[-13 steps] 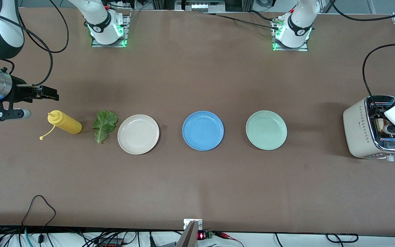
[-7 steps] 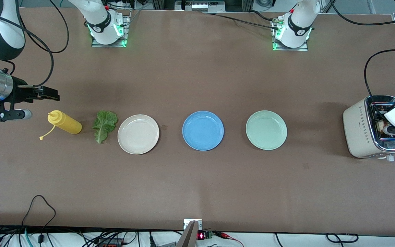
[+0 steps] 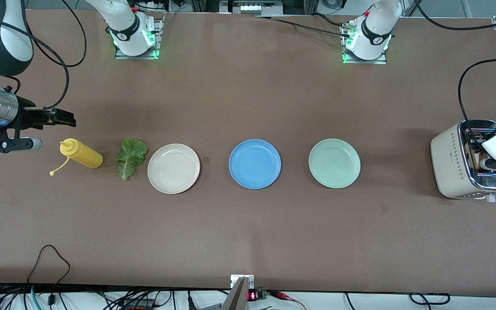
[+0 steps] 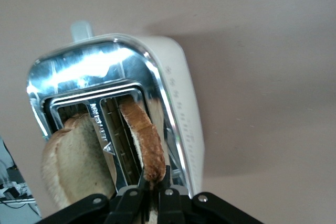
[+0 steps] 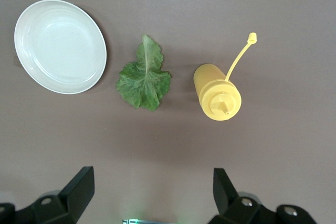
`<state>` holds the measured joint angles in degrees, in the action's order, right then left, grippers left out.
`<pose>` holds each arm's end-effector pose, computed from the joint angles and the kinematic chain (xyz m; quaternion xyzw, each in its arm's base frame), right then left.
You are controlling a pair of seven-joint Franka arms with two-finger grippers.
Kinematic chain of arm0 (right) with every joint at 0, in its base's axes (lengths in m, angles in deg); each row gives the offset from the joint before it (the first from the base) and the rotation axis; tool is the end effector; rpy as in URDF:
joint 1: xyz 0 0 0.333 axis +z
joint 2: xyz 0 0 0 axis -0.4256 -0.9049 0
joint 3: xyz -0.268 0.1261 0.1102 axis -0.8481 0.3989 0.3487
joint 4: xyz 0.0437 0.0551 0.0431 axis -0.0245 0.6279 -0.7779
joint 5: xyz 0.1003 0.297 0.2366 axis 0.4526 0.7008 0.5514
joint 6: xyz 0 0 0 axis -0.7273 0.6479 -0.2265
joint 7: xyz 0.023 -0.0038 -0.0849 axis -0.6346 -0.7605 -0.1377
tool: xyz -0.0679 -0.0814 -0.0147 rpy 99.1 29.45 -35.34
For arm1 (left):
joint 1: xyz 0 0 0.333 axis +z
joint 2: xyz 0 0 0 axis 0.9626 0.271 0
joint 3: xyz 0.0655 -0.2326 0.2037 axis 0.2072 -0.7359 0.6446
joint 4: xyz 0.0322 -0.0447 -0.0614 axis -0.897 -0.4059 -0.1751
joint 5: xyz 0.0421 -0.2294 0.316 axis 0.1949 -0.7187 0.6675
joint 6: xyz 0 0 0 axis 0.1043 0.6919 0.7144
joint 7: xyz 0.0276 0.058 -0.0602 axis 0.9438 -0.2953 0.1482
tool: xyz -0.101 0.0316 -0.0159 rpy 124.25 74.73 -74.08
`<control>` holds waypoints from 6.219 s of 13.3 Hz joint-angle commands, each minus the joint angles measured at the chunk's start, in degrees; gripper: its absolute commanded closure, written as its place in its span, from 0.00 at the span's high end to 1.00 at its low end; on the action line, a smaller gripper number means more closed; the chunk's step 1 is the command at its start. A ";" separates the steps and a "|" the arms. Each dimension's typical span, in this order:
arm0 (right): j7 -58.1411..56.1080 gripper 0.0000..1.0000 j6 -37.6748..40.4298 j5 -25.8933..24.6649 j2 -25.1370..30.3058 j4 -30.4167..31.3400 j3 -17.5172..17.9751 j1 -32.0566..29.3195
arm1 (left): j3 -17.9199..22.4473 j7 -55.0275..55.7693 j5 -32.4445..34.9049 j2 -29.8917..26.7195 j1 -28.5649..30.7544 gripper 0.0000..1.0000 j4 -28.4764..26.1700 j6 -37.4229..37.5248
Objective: Make sandwich in blue plate with both arms
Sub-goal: 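Grasp a bread slice with the left gripper while the right gripper nears lettuce, then carry the bread to the blue plate while the right gripper grasps lettuce, then lower the bread onto the blue plate and open the left gripper, then carry the lettuce toward the blue plate while the left gripper withdraws, then lay the lettuce on the bread and open the right gripper, then withdraw the right gripper from the blue plate back beside the bottle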
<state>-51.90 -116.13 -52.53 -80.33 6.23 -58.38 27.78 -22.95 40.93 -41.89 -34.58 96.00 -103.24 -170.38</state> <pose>0.5962 0.0060 0.5064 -0.9934 -0.0445 0.1056 0.0052 0.5996 0.1570 0.4048 -0.9845 0.1125 0.0846 0.1044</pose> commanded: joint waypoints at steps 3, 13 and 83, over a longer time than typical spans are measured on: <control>0.66 1.00 -0.13 -0.27 0.02 0.93 0.00 0.31 | -3.13 4.75 1.11 -0.26 -7.65 0.04 11.96 17.47; 12.16 1.00 -30.00 -0.36 -2.52 19.65 0.00 5.31 | -3.13 5.90 -26.09 8.34 -22.52 0.00 18.13 32.90; 39.91 1.00 2.64 18.20 -7.04 -7.51 -7.82 18.09 | -1.46 14.52 -14.27 -11.86 -19.62 1.00 7.50 12.67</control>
<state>-4.56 -118.44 -31.42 -92.39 -3.76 -66.85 48.96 -24.00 54.54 -55.57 -45.23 76.25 -94.92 -158.32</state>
